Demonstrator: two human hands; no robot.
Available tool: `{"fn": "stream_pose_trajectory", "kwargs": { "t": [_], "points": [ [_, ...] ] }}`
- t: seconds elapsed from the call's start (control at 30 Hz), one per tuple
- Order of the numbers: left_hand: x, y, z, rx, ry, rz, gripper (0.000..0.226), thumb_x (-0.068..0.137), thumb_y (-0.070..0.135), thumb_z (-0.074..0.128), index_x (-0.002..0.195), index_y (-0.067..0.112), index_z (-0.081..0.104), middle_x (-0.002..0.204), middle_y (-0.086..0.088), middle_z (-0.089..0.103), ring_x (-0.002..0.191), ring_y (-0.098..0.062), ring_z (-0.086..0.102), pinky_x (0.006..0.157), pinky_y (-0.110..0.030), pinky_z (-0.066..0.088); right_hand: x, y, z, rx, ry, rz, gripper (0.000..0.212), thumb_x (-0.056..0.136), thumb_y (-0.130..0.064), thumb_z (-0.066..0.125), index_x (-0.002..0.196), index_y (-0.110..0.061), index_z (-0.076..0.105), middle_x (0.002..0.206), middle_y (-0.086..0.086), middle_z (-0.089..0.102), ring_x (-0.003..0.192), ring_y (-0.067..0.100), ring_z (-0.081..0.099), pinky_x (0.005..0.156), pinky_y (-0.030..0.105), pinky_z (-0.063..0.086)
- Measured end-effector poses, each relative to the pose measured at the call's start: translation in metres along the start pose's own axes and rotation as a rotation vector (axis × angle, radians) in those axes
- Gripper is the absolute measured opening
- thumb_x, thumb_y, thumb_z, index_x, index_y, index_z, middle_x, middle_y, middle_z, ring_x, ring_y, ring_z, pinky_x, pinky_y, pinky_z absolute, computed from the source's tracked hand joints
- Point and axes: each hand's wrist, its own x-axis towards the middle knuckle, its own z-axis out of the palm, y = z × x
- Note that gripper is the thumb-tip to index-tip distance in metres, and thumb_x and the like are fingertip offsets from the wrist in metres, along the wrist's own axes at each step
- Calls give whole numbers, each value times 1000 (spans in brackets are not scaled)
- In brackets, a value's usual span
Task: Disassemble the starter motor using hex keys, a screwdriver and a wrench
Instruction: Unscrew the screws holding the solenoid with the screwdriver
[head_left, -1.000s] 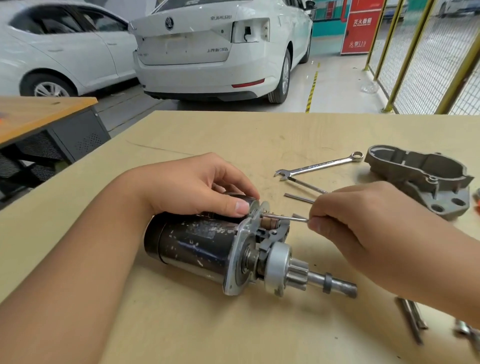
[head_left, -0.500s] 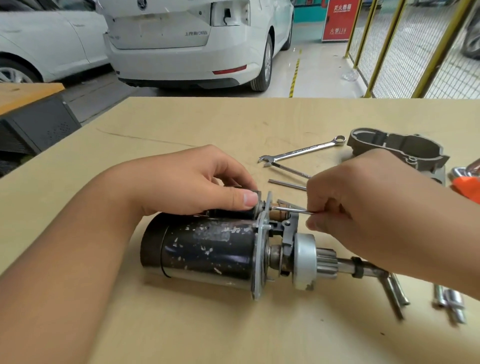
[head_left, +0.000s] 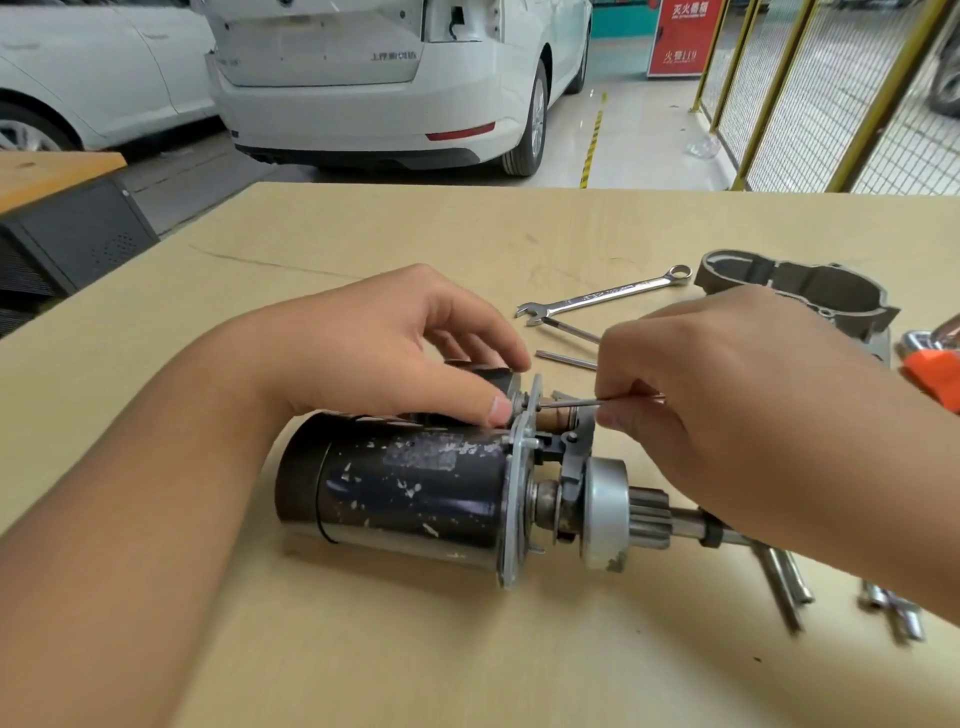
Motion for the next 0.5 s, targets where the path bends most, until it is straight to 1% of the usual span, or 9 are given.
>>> {"fn": "stream_pose_trajectory", "kwargs": {
  "t": [0.07,0.13,0.23,0.3,0.4,0.47,0.5],
  "points": [
    [0,5,2,28,59,53,35,67,58,74,98,44,79,107,17,76,111,-5,67,93,-51,59,-1,-2,-2,-45,28,6,14,78,-28,58,66,-25,65,57,-10,56,51,19,56,49,40,52],
    [0,9,5,67,97,93,22,71,48,76,91,39,79,106,16,76,111,-5,67,90,-50,59,-1,-5,-3,-40,33,11,13,76,-28,60,65,-26,64,56,-11,54,49,17,55,47,37,51],
    [2,12,10,129,130,136,9,73,34,74,80,31,78,101,12,77,107,-5,68,87,-44,59,-1,-4,-5,38,26,8,16,79,-28,58,70,-21,69,63,-7,60,57,22,60,55,42,54],
    [2,14,11,148,140,146,7,73,34,74,78,31,78,99,12,77,106,-5,68,87,-41,58,-2,-4,-6,49,6,-1,24,87,-33,55,77,-20,72,71,-4,61,65,23,60,61,42,53],
    [1,14,11,142,146,146,7,72,34,75,78,33,79,98,12,77,103,-5,69,84,-43,59,-1,-9,-7,32,-92,22,43,93,-42,37,84,-20,73,78,-4,58,74,21,57,71,42,49],
    [1,15,11,137,148,152,7,72,34,75,78,34,80,96,12,77,101,-6,70,82,-45,60,0,-11,-7,19,-121,35,42,93,-42,35,89,-21,71,83,-5,58,79,19,56,76,39,47],
    [0,15,11,137,150,153,7,72,34,76,78,35,80,96,12,77,100,-6,70,81,-46,60,0,-11,-7,18,-116,36,37,95,-41,38,90,-23,71,85,-7,58,81,19,57,76,39,48]
  ]
}}
